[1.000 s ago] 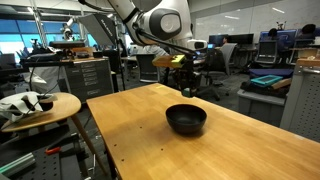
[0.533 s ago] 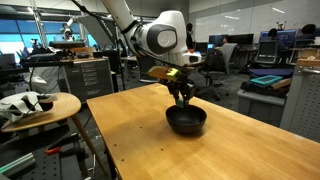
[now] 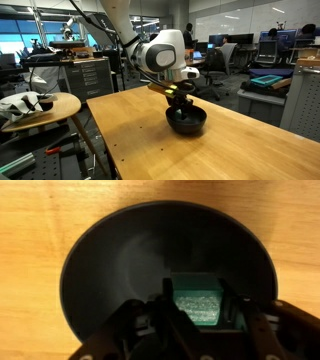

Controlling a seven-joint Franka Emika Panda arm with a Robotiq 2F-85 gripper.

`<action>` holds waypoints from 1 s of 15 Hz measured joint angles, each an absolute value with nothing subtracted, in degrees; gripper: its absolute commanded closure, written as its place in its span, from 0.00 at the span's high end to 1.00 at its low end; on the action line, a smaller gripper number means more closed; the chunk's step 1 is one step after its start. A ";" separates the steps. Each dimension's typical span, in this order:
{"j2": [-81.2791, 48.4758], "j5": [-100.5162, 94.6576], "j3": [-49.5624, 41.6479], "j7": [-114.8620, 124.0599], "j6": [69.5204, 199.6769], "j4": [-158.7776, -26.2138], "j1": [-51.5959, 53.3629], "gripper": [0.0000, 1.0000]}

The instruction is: Pick up the object and put in the bowl

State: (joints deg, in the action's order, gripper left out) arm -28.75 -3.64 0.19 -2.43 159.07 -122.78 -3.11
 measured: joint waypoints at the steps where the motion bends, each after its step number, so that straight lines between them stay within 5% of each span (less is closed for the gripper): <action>1: -29.24 -3.53 0.19 -2.43 159.21 -122.78 -3.16 0.72; 5: -29.92 -3.49 -0.15 -2.42 159.44 -122.65 -3.33 0.99; 15: -28.62 -3.49 -0.83 -2.42 159.09 -119.59 -4.68 1.00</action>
State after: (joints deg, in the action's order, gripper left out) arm -28.62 -3.49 -0.83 -2.42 159.09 -119.59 -4.68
